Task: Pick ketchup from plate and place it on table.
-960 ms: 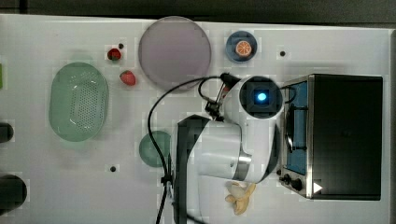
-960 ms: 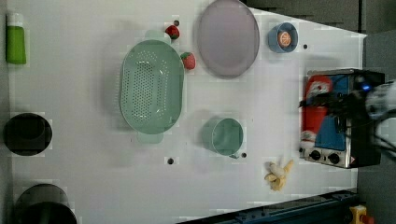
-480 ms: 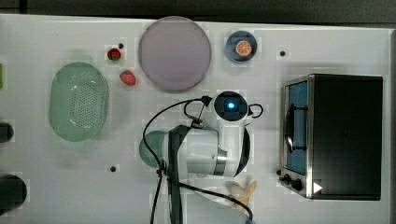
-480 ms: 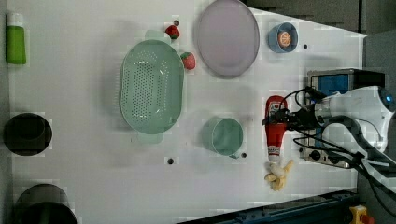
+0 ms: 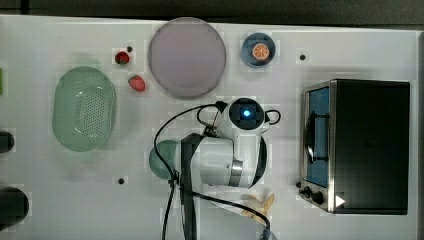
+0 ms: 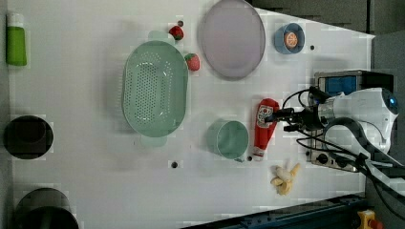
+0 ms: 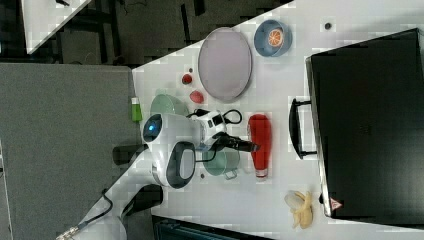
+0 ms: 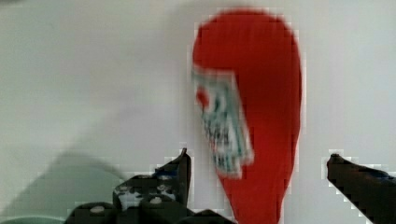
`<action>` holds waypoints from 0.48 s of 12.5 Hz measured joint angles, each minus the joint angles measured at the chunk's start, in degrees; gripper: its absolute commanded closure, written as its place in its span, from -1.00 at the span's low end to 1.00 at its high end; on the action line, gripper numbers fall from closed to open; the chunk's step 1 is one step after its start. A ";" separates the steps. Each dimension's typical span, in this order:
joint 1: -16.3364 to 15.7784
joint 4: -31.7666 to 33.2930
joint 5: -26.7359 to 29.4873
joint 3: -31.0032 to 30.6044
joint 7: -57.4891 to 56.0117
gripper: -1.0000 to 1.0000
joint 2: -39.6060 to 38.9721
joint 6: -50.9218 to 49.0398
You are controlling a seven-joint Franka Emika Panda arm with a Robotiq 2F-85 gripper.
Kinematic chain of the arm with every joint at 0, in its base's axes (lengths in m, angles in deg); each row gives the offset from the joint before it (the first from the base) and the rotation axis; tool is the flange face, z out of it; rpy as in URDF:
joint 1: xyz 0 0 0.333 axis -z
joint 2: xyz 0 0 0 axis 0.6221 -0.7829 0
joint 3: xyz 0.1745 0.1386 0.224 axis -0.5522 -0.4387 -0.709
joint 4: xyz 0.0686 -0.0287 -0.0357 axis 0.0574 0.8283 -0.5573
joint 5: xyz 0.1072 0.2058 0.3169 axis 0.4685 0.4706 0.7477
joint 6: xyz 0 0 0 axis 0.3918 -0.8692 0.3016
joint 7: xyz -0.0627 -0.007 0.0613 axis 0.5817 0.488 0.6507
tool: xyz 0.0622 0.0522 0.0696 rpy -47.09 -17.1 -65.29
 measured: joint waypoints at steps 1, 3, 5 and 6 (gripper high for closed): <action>0.00 -0.56 -0.06 0.08 0.00 -1.00 0.52 0.14; 0.15 -2.57 -0.25 -0.05 0.73 -1.00 2.59 -1.48; -0.01 -5.71 -0.25 -0.48 3.47 -1.00 6.92 -7.61; 0.15 -8.06 -0.28 -0.91 6.56 -1.00 9.23 -11.25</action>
